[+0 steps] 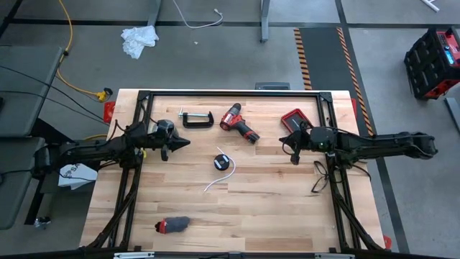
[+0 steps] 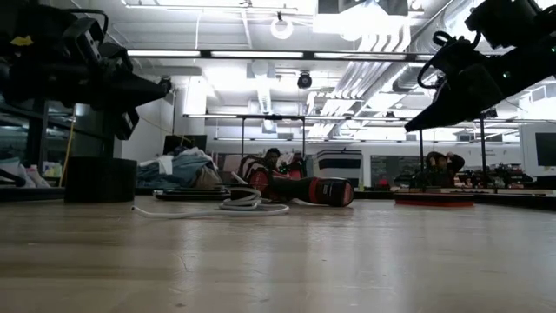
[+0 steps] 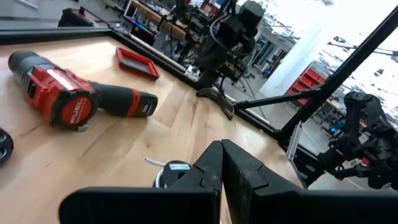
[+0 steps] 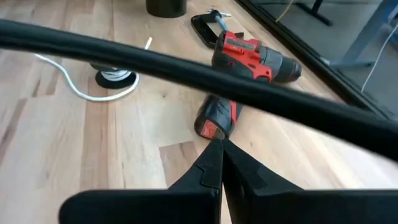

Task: Coil cords
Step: Return to Home Position

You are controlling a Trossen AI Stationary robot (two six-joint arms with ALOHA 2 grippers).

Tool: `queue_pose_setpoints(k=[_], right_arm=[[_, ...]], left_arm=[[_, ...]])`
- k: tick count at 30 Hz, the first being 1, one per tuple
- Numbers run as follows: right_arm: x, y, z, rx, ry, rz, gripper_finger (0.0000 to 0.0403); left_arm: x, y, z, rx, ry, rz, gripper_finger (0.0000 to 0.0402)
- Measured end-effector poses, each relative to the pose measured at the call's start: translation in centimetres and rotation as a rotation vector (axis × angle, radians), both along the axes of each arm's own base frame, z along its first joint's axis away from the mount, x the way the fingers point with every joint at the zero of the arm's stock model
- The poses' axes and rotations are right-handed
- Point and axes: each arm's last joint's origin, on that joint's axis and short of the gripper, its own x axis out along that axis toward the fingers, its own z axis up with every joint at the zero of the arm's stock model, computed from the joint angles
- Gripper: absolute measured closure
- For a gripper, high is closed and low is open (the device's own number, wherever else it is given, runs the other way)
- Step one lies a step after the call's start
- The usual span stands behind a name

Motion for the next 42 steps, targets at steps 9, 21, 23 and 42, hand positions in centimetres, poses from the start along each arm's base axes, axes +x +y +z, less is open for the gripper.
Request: queue_pose_setpoints(k=[9, 21, 23, 42], right_arm=[[-0.4, 0.1, 0.0, 0.014, -0.002, 0.005, 0.0403], [-4.0, 0.5, -2.3, -0.010, -0.236, 0.010, 0.0402], [-4.0, 0.5, -2.2, -0.017, -0.329, 0.028, 0.0402], [-5.1, 0.6, -0.8, -0.031, -0.515, 0.056, 0.0402]], left_arm=[[0.0, 0.0, -0.4, -0.014, 0.040, 0.004, 0.0401], [-0.1, 0.0, -0.7, -0.022, 0.064, 0.006, 0.0401], [-0.2, -0.1, -0.5, -0.018, 0.048, 0.008, 0.0401], [-3.4, -1.4, 1.8, 0.075, -0.187, -0.009, 0.0401]])
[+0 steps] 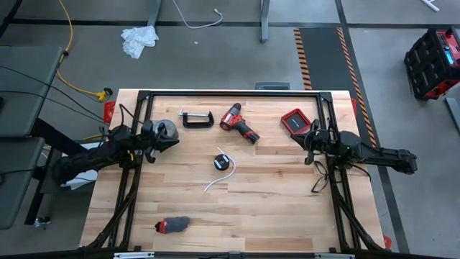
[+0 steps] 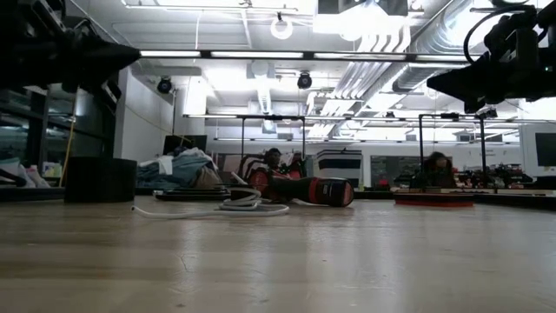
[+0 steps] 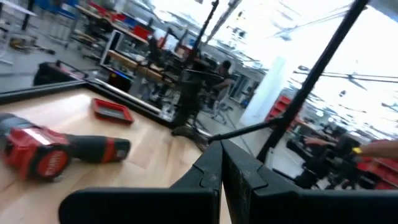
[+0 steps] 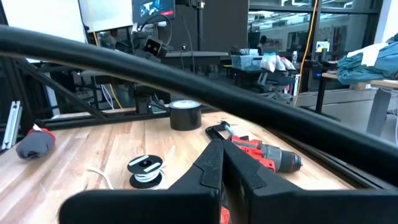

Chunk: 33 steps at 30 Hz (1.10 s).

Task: Coil cords
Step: Return to Home Position

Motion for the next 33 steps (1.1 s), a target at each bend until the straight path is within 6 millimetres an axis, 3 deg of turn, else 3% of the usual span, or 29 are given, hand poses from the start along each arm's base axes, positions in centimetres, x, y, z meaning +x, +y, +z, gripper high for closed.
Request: queue_pose_setpoints(k=[9, 28, 30, 33], right_arm=[[0.0, 0.1, 0.0, 0.000, 0.001, 0.011, 0.0402], [0.1, 0.2, -0.2, 0.002, 0.019, 0.020, 0.0402], [0.1, 0.2, -0.2, 0.001, 0.019, 0.020, 0.0402], [0.1, 0.2, -0.2, 0.001, 0.019, 0.021, 0.0402]], left_arm=[[0.3, -1.5, -0.3, -0.006, 0.031, -0.167, 0.0401], [0.4, -2.3, -0.7, -0.016, 0.073, -0.239, 0.0401], [0.4, -2.6, -0.8, 0.099, 0.067, -0.250, 0.0401], [0.4, -3.1, -1.0, 0.597, 0.043, -0.152, 0.0401]])
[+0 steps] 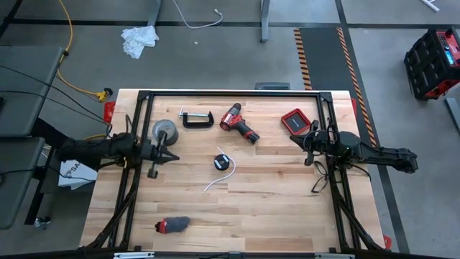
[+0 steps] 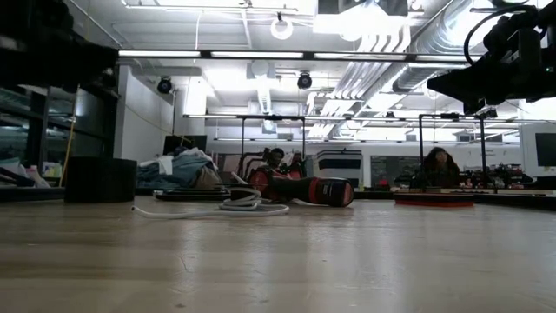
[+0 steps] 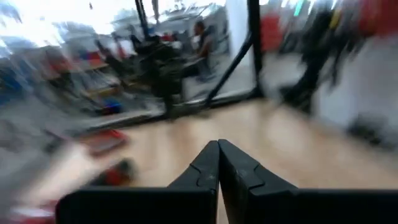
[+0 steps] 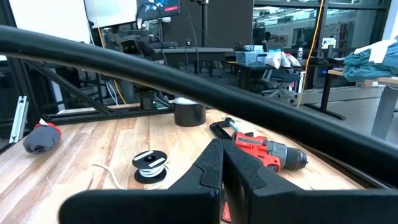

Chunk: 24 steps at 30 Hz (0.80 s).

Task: Coil cords
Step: Return to Home Position

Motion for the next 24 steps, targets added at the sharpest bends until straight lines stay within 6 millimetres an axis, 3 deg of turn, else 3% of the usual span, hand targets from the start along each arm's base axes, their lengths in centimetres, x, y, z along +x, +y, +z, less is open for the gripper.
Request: queue_pose_setpoints(k=[3, 9, 24], right_arm=[[0.00, 0.00, 0.00, 0.000, 0.000, 0.002, 0.0402], [0.00, 0.00, 0.00, 0.000, 0.000, 0.001, 0.0402], [0.00, 0.00, -0.02, 0.000, 0.001, 0.000, 0.0402]], left_arm=[[-0.02, -0.46, -0.24, 0.179, -0.001, 0.076, 0.0401], [-0.07, -0.80, -0.24, 0.030, 0.020, 0.029, 0.0401], [-0.04, -0.74, -0.26, 0.024, 0.024, 0.038, 0.0401]])
